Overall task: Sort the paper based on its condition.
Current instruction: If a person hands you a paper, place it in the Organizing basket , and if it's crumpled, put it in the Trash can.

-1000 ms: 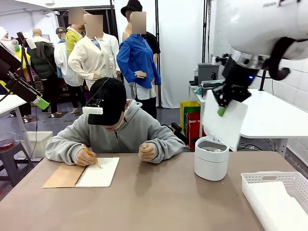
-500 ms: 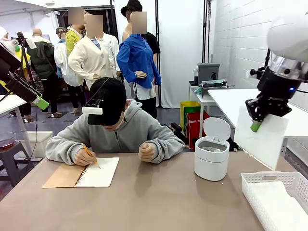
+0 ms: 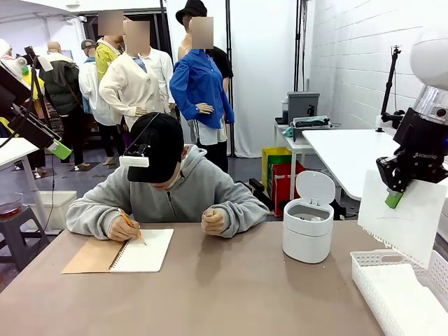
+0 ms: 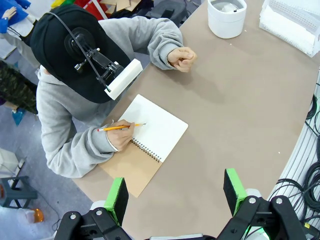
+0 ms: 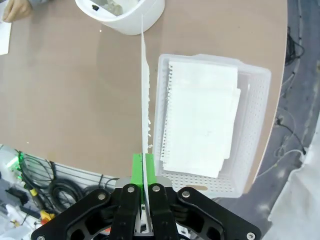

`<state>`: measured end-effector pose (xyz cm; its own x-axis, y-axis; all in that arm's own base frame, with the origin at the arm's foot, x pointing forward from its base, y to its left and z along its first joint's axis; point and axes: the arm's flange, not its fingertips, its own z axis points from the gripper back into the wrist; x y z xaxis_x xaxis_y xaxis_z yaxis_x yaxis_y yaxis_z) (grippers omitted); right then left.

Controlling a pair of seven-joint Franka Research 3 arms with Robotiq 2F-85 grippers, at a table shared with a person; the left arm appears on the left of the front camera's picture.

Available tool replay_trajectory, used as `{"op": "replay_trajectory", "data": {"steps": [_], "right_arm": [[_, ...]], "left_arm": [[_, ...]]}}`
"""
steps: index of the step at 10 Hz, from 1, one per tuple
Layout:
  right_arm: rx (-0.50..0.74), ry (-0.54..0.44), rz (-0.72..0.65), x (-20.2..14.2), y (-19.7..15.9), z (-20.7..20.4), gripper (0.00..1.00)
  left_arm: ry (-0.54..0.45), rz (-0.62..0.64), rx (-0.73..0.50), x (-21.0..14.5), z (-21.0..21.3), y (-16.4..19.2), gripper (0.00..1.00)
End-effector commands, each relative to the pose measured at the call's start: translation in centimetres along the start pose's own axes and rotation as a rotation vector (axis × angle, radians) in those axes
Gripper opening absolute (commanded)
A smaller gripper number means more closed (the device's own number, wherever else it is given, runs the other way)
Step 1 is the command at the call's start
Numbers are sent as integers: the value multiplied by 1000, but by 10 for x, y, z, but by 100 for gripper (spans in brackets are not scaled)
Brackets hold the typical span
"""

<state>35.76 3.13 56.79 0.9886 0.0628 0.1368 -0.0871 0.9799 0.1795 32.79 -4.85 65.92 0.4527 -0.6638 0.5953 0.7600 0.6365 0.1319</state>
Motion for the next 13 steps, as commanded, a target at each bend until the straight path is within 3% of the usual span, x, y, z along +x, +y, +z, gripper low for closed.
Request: {"op": "replay_trajectory", "data": {"steps": [1, 6, 8, 13], "right_arm": [[-18, -5, 16, 3, 3, 2, 0], [-2, -5, 5, 1, 2, 3, 0], [31, 77, -75, 5, -15, -31, 0], [20, 135, -54, -7, -56, -90, 0]], "left_arm": [[1, 1, 2, -1, 0, 0, 100], [1, 1, 2, -1, 0, 0, 100], [1, 1, 2, -1, 0, 0, 100], [1, 1, 2, -1, 0, 0, 100]]}}
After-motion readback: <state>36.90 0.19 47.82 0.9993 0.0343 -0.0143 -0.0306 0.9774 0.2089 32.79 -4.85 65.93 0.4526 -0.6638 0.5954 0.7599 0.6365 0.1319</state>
